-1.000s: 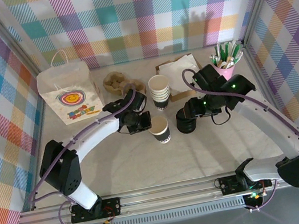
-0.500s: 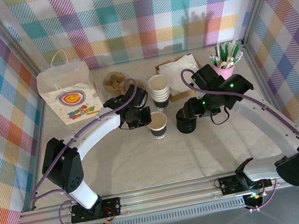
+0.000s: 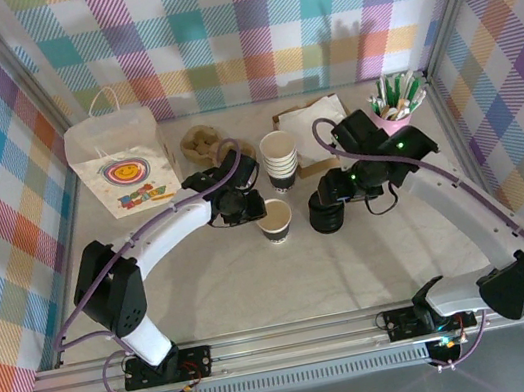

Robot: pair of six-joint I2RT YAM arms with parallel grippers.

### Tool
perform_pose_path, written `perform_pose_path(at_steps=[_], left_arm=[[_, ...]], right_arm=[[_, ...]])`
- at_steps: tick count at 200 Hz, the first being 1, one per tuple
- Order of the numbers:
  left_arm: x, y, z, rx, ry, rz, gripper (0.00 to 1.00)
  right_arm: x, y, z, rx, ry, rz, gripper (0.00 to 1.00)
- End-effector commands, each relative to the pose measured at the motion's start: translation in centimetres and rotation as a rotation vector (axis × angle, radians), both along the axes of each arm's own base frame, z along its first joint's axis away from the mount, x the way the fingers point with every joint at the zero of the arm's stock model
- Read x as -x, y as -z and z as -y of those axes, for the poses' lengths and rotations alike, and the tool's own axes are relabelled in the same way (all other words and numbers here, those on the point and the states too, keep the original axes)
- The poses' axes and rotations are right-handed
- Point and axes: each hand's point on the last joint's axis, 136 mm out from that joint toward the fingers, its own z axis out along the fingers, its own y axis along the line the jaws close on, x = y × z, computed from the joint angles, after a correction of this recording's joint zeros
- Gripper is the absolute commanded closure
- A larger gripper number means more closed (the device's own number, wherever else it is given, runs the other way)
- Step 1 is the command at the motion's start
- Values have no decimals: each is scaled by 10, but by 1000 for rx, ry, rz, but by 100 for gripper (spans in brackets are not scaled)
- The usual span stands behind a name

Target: Pack the takeout coffee

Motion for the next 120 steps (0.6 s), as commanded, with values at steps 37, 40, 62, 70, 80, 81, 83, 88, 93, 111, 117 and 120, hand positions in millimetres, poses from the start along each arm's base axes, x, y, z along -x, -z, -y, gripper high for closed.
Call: perform_pose_path(at_steps=[37, 40, 62, 70, 80, 81, 83, 88, 93, 111, 117, 120], left_arm=[[2, -33, 0, 28, 9, 77, 63], [2, -37, -1, 29, 8, 84, 62], [-1, -63, -6, 28, 14, 153, 56], [-3, -73, -10, 20, 16, 185, 53], [-4, -83, -13, 12, 18, 219, 51], [-5, -84, -14, 11, 19, 224, 51], [-5, -87, -15, 9, 20, 232, 51], [-6, -91, -17, 4, 23, 246, 51], [-6, -95, -19, -3, 29, 263, 51], [-7, -111, -25, -14, 45, 317, 49], [-7, -114, -27, -17, 52, 334, 49], [-7, -116, -28, -19, 55, 343, 49]], right_arm=[[-10, -8, 0, 49, -56, 51, 44], [-11, -7, 0, 58, -64, 54, 44], [-20, 0, 1, 113, -107, 69, 41], [-23, 4, 1, 130, -124, 71, 40], [-27, 9, -1, 148, -149, 67, 37], [-27, 9, -1, 150, -151, 66, 37], [-28, 10, -1, 153, -155, 64, 37], [-30, 12, -2, 158, -165, 62, 36], [-31, 14, -4, 162, -174, 56, 35], [-37, 19, -9, 170, -206, 46, 32], [-38, 21, -10, 174, -216, 47, 31], [-40, 22, -11, 176, -220, 47, 31]])
